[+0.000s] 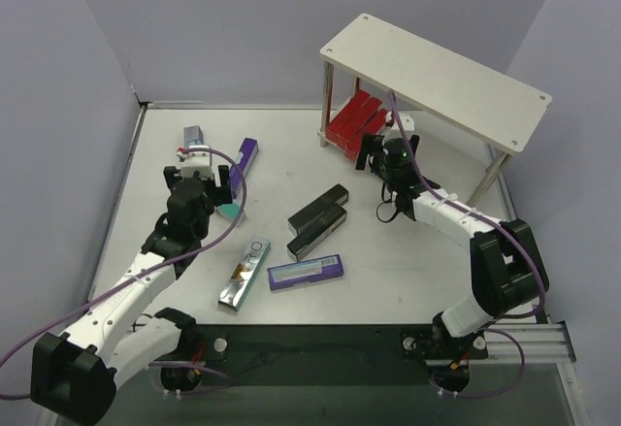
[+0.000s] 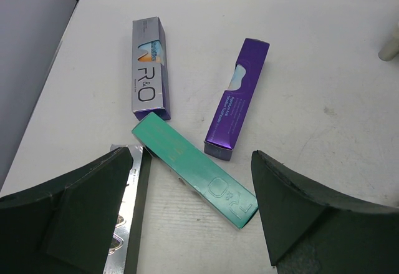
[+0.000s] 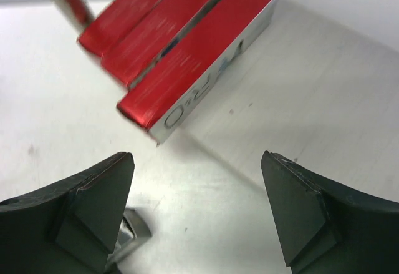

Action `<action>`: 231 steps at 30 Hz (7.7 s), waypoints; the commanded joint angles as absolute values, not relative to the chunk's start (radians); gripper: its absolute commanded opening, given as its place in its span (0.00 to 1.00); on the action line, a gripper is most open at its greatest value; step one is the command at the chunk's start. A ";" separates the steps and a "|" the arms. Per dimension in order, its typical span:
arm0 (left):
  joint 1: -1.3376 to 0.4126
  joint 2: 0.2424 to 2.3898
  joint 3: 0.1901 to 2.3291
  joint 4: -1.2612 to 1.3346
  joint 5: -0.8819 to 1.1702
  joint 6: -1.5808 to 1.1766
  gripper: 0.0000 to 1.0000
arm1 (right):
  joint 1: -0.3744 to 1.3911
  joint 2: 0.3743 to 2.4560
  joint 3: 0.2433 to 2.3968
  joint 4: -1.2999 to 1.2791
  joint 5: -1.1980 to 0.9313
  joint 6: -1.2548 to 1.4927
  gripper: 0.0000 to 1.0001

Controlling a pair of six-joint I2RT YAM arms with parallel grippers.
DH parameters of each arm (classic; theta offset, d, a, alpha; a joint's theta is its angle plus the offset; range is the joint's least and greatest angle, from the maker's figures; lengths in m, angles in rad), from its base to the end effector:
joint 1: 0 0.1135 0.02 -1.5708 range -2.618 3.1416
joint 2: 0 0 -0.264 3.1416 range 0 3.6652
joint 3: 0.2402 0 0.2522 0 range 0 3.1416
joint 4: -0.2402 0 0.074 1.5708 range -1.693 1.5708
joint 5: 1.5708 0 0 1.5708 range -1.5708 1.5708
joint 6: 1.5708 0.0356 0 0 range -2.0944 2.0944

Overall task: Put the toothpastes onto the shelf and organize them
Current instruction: Adjust the toothpaste on the shelf.

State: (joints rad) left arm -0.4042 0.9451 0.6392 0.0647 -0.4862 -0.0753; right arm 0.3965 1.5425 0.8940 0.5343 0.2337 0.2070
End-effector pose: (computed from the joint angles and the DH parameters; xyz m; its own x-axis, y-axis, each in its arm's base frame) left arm 0.2083 -0.0710 0.2857 -0.2138 0.0191 -0.9767 -0.0858 0.9956 0.0383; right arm 0.3278 0.1283 0.2649 -0.1365 0.1596 -0.9777 -0.1384 0.9742 0.1784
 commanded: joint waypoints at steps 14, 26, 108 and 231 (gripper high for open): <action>-0.408 0.916 0.652 0.101 -0.480 -0.080 0.89 | 0.344 1.795 1.189 0.299 -0.132 0.009 0.85; -0.408 0.914 0.650 0.103 -0.479 -0.078 0.89 | 0.328 1.884 1.298 0.258 -0.150 -0.090 0.76; -0.431 0.930 0.629 0.129 -0.167 -0.055 0.89 | 0.417 1.011 0.832 -0.062 -0.003 0.322 0.89; -0.699 0.950 0.701 -0.141 -0.115 -0.231 0.90 | 0.557 1.125 0.629 0.386 0.084 0.674 1.00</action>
